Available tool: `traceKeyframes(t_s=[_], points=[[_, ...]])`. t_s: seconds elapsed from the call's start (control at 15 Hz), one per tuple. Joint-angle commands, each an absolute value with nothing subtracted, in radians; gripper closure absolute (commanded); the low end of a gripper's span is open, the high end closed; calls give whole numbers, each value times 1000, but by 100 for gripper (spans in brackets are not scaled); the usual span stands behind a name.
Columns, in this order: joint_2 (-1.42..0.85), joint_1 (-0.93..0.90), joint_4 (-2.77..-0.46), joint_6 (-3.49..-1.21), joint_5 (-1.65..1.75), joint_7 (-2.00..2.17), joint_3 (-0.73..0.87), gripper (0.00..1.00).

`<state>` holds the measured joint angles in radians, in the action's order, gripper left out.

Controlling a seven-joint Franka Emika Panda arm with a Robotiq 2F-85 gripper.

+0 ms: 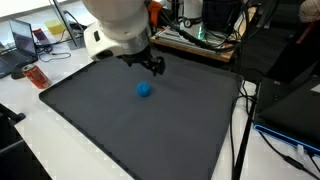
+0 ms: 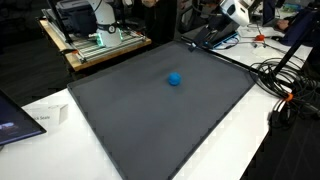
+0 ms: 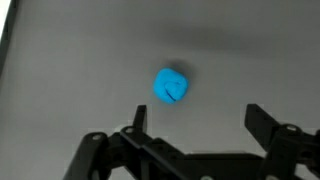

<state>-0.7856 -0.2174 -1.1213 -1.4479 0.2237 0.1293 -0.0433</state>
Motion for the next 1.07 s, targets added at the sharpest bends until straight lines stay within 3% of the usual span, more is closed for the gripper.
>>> traceKeyframes(t_s=[0.0, 1.0], points=[[-702, -139, -1250, -1504, 140, 45, -64, 0], [-588, 99, -1507, -1755, -80, -225, -55, 0]])
